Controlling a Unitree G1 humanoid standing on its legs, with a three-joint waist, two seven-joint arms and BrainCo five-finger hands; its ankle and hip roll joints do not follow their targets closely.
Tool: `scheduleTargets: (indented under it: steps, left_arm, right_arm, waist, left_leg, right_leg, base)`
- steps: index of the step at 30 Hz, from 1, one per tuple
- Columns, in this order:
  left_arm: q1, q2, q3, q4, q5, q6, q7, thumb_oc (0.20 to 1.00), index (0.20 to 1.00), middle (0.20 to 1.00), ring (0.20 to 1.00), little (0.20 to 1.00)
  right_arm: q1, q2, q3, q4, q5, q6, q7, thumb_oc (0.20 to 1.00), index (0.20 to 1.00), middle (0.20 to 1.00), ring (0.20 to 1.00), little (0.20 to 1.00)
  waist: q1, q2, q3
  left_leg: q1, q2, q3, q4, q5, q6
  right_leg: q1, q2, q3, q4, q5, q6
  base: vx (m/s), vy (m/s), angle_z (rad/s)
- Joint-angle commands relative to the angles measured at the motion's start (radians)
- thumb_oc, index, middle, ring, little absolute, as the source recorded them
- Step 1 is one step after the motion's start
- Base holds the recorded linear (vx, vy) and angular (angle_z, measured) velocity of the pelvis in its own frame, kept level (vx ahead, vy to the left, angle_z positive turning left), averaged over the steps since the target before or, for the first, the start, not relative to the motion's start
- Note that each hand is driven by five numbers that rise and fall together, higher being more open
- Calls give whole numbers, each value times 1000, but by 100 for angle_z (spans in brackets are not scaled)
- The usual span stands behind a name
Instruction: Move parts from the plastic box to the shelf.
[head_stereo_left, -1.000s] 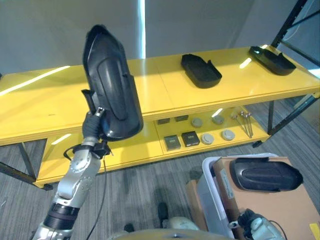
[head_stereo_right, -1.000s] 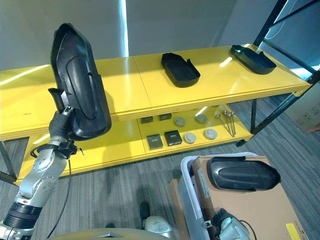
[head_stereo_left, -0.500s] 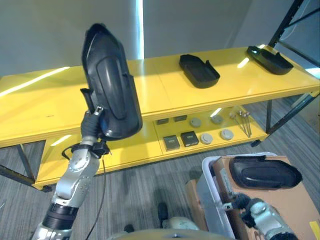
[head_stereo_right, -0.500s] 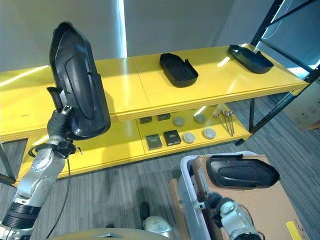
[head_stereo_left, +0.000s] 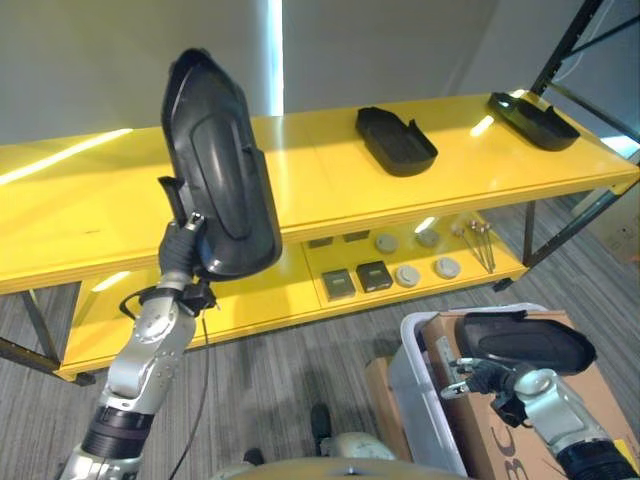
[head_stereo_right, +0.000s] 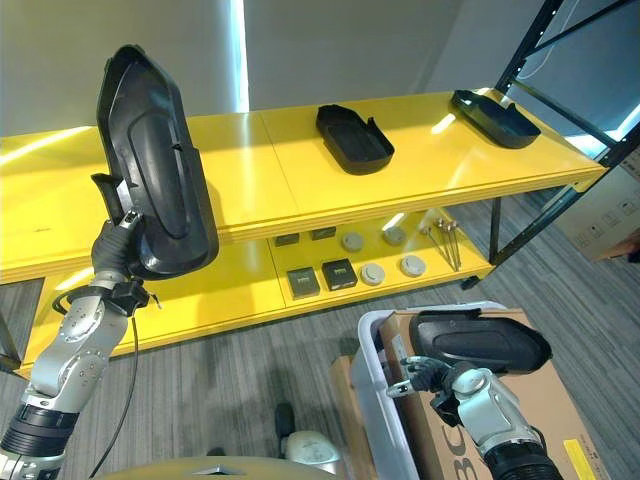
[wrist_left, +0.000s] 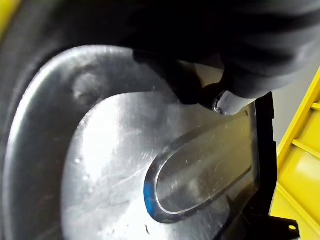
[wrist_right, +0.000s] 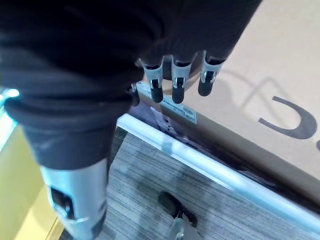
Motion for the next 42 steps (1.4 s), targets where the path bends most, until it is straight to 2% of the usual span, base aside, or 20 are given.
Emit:
scheduleTargets:
  steps: [1, 6, 8, 9, 11, 12, 18, 20, 25, 27, 28, 30, 31, 32, 33, 34, 38, 39, 40, 42]
  left_arm:
    - [-39, -1, 15, -52, 42, -59, -13, 200, 200, 200, 200, 200]
    - [-42, -16, -9, -38, 55, -72, -19, 200, 200, 200, 200, 200]
    - [-32, -24, -21, -33, 63, -85, -28, 200, 200, 200, 200, 200]
    - [-27, -27, -24, -31, 64, -91, -34, 200, 200, 200, 200, 200]
    - [-19, -34, -24, -28, 73, -95, -45, 200, 200, 200, 200, 200]
    - [-16, -40, -23, -20, 76, -93, -61, 200, 200, 200, 200, 200]
    - [-28, -31, -12, -34, 73, -37, -86, 200, 200, 200, 200, 200]
    - [-29, -21, -5, -42, 68, -26, -89, 200, 200, 200, 200, 200]
    - [-32, -1, 8, -59, 58, -23, -68, 200, 200, 200, 200, 200]
    - [-43, 3, 15, -58, 35, -47, -13, 200, 200, 200, 200, 200]
    - [-45, 2, 17, -57, 33, -51, -2, 200, 200, 200, 200, 200]
    - [-55, -6, 19, -51, 19, -63, 31, 200, 200, 200, 200, 200]
    - [-69, -13, 21, -33, 12, -68, 46, 200, 200, 200, 200, 200]
    - [-72, -14, 22, -28, 13, -69, 49, 200, 200, 200, 200, 200]
    - [-97, -19, 19, 8, 27, -81, 54, 200, 200, 200, 200, 200]
    - [-103, -19, 18, 16, 28, -82, 54, 200, 200, 200, 200, 200]
    - [-106, -13, 22, 33, 32, -107, 50, 200, 200, 200, 200, 200]
    - [-104, -12, 24, 30, 31, -107, 47, 200, 200, 200, 200, 200]
    - [-99, -10, 31, 24, 26, -106, 29, 200, 200, 200, 200, 200]
    - [-101, -9, 32, 30, 21, -110, 15, 200, 200, 200, 200, 200]
  right_arm:
    - [-93, 3, 60, -20, 35, -25, 7, 1000, 1000, 1000, 1000, 1000]
    - [-146, 73, 164, -23, 23, -64, -35, 1000, 1000, 1000, 1000, 1000]
    - [-154, 131, 237, 28, -7, -37, -63, 1000, 1000, 1000, 1000, 1000]
    - [-148, 155, 258, 69, -10, -25, -90, 1000, 1000, 1000, 1000, 1000]
    - [-140, 207, 289, 198, -26, -54, -151, 1000, 1000, 1000, 1000, 1000]
    - [-136, 253, 304, 355, -45, -81, -227, 1000, 1000, 1000, 1000, 1000]
    - [-145, 303, 271, 744, 33, -137, -348, 1000, 1000, 1000, 1000, 1000]
    - [-138, 309, 254, 801, 36, -133, -364, 1000, 1000, 1000, 1000, 1000]
    - [-109, 317, 208, 908, 44, -182, -393, 1000, 1000, 1000, 1000, 1000]
    - [-96, 312, 188, 960, 44, -226, -390, 1000, 1000, 1000, 1000, 1000]
    - [-93, 311, 187, 970, 49, -236, -394, 1000, 1000, 1000, 1000, 1000]
    - [-89, 307, 186, 986, 54, -258, -400, 1000, 1000, 1000, 1000, 1000]
    - [-90, 305, 192, 1011, 50, -280, -408, 1000, 1000, 1000, 1000, 1000]
    - [-91, 306, 193, 1016, 49, -284, -410, 1000, 1000, 1000, 1000, 1000]
    - [-94, 304, 192, 1038, 48, -289, -416, 1000, 1000, 1000, 1000, 1000]
    - [-95, 304, 190, 1041, 45, -289, -417, 1000, 1000, 1000, 1000, 1000]
    - [-102, 297, 174, 1065, 16, -280, -417, 1000, 1000, 1000, 1000, 1000]
    - [-100, 296, 171, 1062, 14, -277, -418, 1000, 1000, 1000, 1000, 1000]
    - [-85, 290, 163, 1045, 20, -263, -421, 1000, 1000, 1000, 1000, 1000]
    - [-73, 284, 155, 1027, 33, -252, -426, 1000, 1000, 1000, 1000, 1000]
  waist:
    - [25, 8, -71]
    - [45, 16, -72]
    - [60, 23, -73]
    - [65, 25, -73]
    - [75, 30, -74]
    - [87, 35, -75]
    - [119, 49, -68]
    - [123, 50, -65]
    - [117, 47, -48]
    - [107, 36, -32]
    - [106, 33, -26]
    - [104, 22, -9]
    - [105, 12, 14]
    - [103, 14, 16]
    - [102, 13, 36]
    - [101, 16, 38]
    - [100, 35, 44]
    - [102, 46, 42]
    - [106, 50, 44]
    - [107, 44, 48]
  left_leg:
    - [-24, 16, -83, -4, 28, -8]
    - [-30, 12, -95, -4, 29, -8]
    - [-35, 11, -103, -4, 31, -8]
    - [-36, 10, -106, -4, 32, -9]
    - [-37, 9, -112, -4, 32, -8]
    - [-39, 7, -117, -4, 31, -9]
    - [-42, 5, -130, -4, 29, -9]
    - [-43, 7, -131, -2, 29, -8]
    - [-52, 25, -130, 46, 22, -18]
    - [-87, 41, -126, 158, 8, -29]
    - [-103, 47, -123, 208, 25, -32]
    - [-199, 67, -133, 400, 90, -41]
    - [-304, 71, -157, 592, 141, -40]
    - [-324, 73, -163, 621, 146, -40]
    - [-416, 52, -188, 745, 174, -34]
    - [-431, 50, -193, 757, 179, -35]
    - [-398, 38, -155, 426, 206, -38]
    - [-401, 47, -153, 327, 234, -46]
    - [-398, 66, -154, 171, 299, -62]
    - [-413, 75, -157, 135, 307, -63]
  right_leg:
    - [56, -42, 0, 2, -40, 86]
    - [57, -45, -7, 2, -44, 84]
    - [59, -47, -12, 2, -46, 81]
    - [60, -48, -15, 2, -47, 80]
    - [64, -50, -21, 2, -50, 79]
    - [67, -54, -29, 2, -52, 79]
    - [79, -68, -48, 2, -52, 86]
    - [85, -71, -53, 2, -53, 88]
    - [109, -68, -65, 2, -59, 77]
    - [107, -53, -66, 19, -73, 55]
    - [104, -47, -66, 28, -80, 45]
    - [98, -30, -70, 49, -92, 11]
    - [98, -12, -55, 68, -95, -15]
    - [96, -6, -53, 72, -95, -20]
    - [100, 15, -27, 91, -100, -39]
    - [100, 20, -25, 93, -101, -41]
    - [114, 38, -11, 106, -133, -24]
    - [118, 46, -17, 106, -136, -22]
    - [139, 36, -36, 102, -142, -17]
    - [157, 18, -47, 100, -145, -13]
  base:
    - [0, 0, 0]
    - [0, 0, 0]
    - [0, 0, 0]
    - [0, 0, 0]
    - [26, 7, 8]
    - [35, 2, 21]
    - [59, -35, 13]
    - [91, -114, 10]
    - [129, -187, 20]
    - [142, -276, 8]
    - [76, -208, 10]
    - [45, -304, 4]
    - [30, -307, 7]
    - [83, -302, 7]
    - [91, -149, -3]
    - [210, -107, -14]
    - [219, 102, -17]
    - [289, 235, 6]
    - [284, 270, 17]
    - [240, 252, 7]
